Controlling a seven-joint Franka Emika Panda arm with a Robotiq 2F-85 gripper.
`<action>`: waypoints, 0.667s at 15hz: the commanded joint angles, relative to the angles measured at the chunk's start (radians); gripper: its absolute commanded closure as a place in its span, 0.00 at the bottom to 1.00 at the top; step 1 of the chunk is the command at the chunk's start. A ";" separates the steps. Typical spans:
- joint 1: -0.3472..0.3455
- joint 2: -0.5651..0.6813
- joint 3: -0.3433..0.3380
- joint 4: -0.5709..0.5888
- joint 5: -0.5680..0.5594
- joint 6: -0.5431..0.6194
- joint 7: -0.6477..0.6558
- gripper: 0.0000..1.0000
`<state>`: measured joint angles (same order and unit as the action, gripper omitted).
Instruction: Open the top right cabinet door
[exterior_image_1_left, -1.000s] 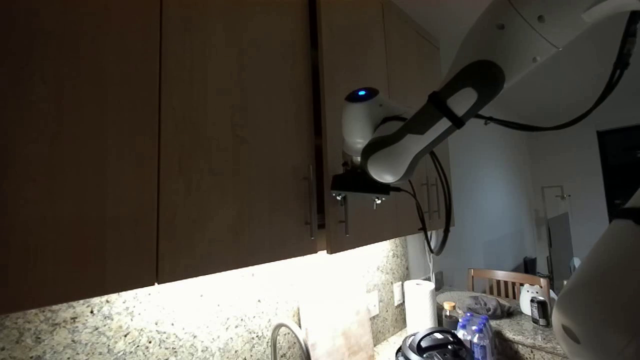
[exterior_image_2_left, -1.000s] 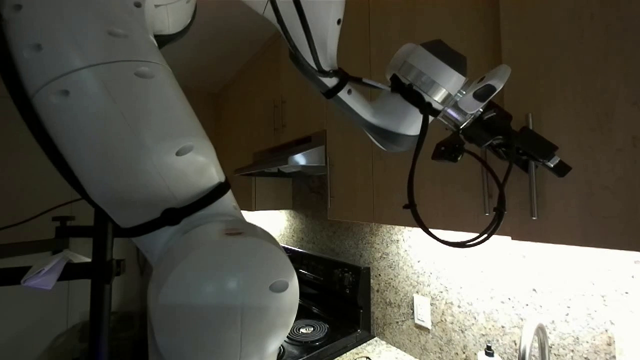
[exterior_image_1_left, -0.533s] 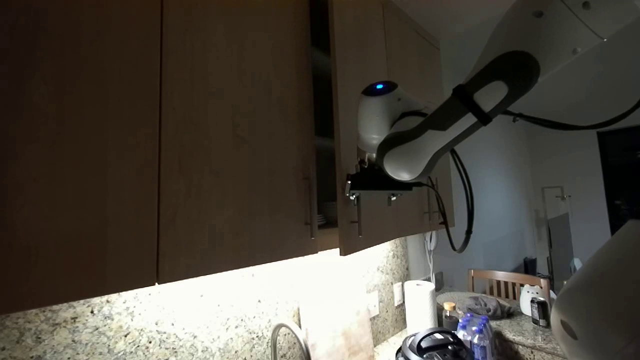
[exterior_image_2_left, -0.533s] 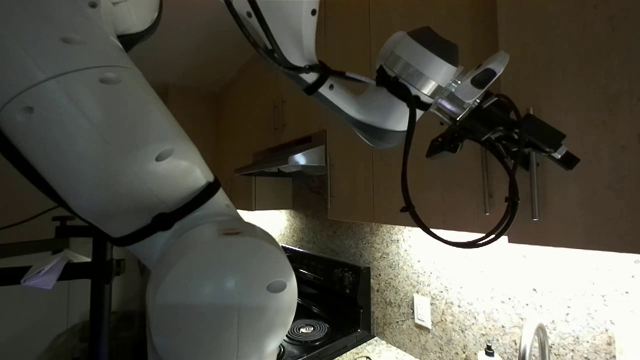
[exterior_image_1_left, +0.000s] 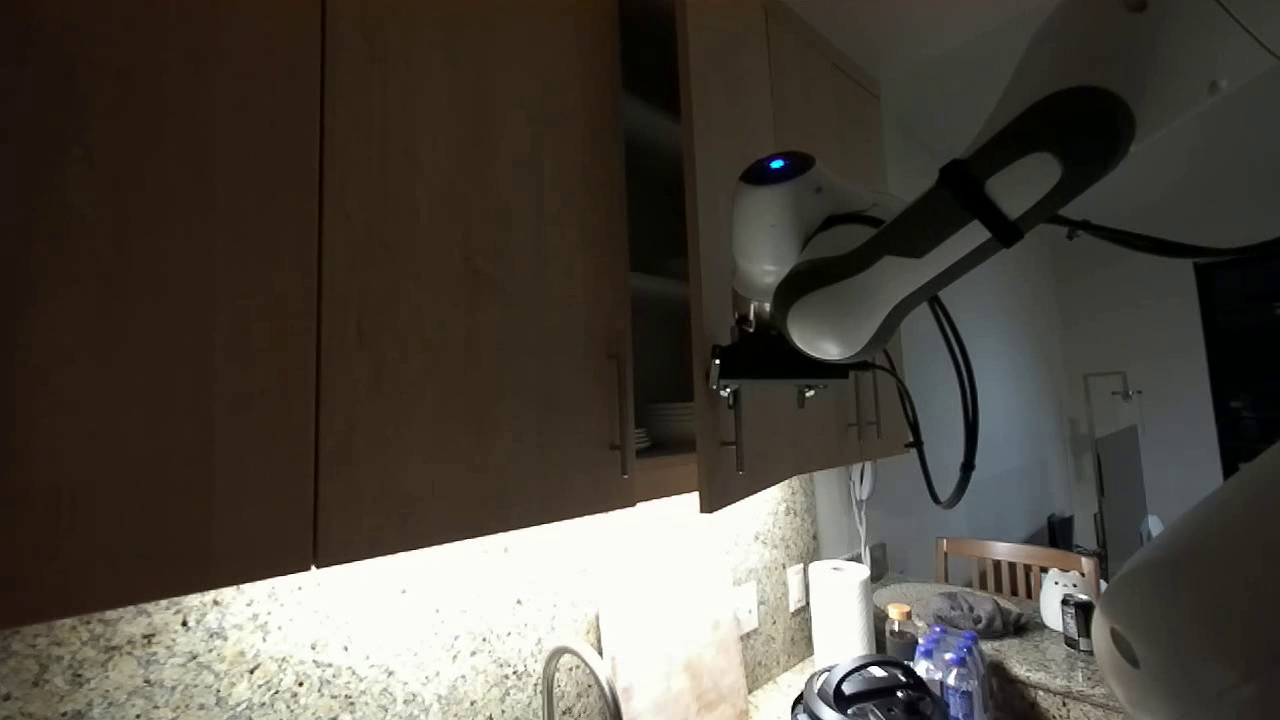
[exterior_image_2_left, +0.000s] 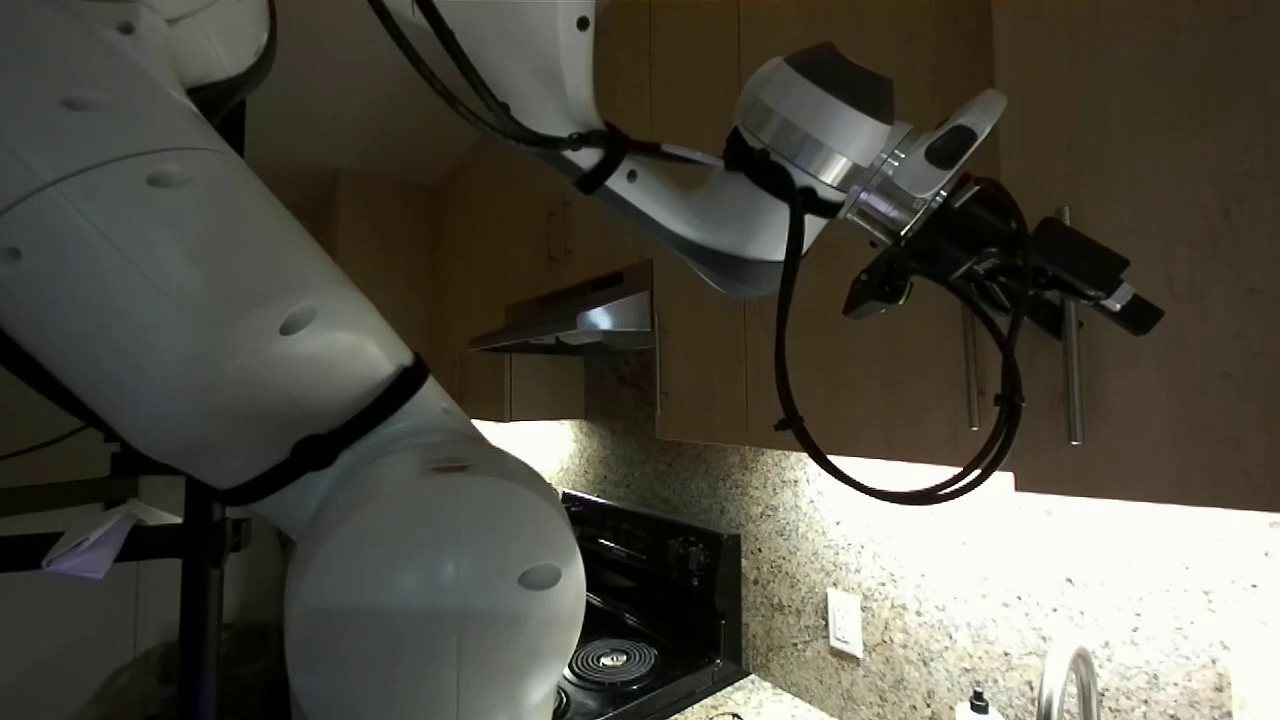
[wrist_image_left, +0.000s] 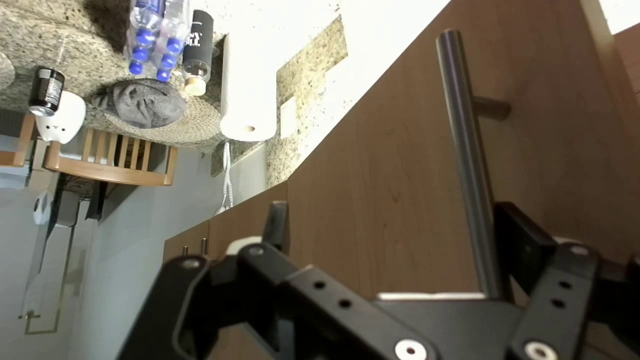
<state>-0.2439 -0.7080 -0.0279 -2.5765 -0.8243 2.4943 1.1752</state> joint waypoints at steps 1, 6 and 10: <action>-0.100 -0.101 -0.013 -0.017 -0.006 -0.085 -0.041 0.00; -0.087 -0.126 -0.071 -0.043 0.008 -0.016 -0.119 0.00; -0.093 -0.157 -0.125 -0.071 0.037 0.065 -0.250 0.00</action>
<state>-0.2479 -0.7829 -0.0950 -2.6430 -0.7978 2.5579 1.0544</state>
